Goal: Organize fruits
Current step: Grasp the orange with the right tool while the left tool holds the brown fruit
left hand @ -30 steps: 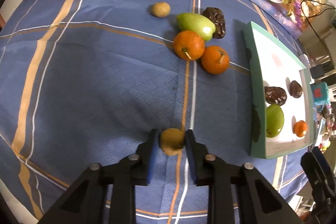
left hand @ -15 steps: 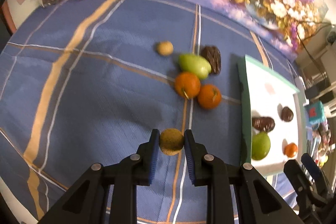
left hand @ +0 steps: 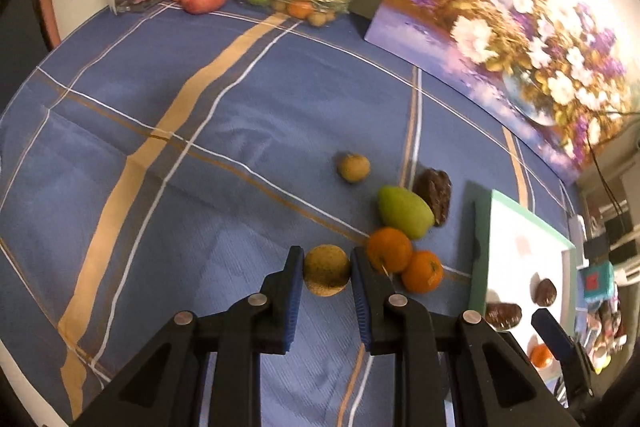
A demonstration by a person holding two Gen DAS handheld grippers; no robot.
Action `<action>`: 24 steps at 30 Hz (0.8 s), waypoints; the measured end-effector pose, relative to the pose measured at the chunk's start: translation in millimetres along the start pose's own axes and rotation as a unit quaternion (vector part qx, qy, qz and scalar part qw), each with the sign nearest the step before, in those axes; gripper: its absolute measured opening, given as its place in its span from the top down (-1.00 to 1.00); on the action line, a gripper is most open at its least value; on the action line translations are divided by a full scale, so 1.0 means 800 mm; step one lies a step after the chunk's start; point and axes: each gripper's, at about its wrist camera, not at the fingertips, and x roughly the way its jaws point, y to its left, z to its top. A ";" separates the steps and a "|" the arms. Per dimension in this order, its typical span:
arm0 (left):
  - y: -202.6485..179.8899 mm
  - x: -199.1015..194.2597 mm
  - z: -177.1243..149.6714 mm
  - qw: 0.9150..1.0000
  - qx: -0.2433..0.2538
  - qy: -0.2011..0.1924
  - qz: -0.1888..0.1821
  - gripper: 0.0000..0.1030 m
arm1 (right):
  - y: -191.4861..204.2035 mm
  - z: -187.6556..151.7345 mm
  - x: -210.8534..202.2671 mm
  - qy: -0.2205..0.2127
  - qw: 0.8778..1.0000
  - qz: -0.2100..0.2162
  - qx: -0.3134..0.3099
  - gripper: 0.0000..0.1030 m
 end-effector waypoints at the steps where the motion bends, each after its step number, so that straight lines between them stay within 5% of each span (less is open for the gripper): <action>1: 0.003 0.004 0.004 1.000 -0.004 0.001 0.000 0.51 | 0.003 0.005 0.004 -0.001 1.000 0.007 -0.001 -0.88; 7: 0.018 0.026 0.023 0.999 -0.032 0.013 -0.004 0.51 | 0.017 0.023 0.026 -0.009 0.999 0.028 -0.017 -0.85; 9: 0.022 0.031 0.030 0.999 -0.040 0.015 -0.008 0.51 | 0.019 0.026 0.035 -0.006 0.999 0.032 -0.020 -0.50; 11: 0.022 0.036 0.037 0.999 -0.042 0.015 -0.006 0.51 | 0.020 0.030 0.049 0.001 0.999 0.032 -0.019 -0.36; 18: 0.022 0.058 0.052 0.998 -0.052 0.024 -0.008 0.51 | 0.022 0.028 0.095 0.040 0.998 0.041 -0.019 -0.04; 24: 0.021 0.068 0.055 0.998 -0.056 0.031 -0.012 0.51 | 0.025 0.024 0.113 0.055 0.997 0.050 -0.017 0.03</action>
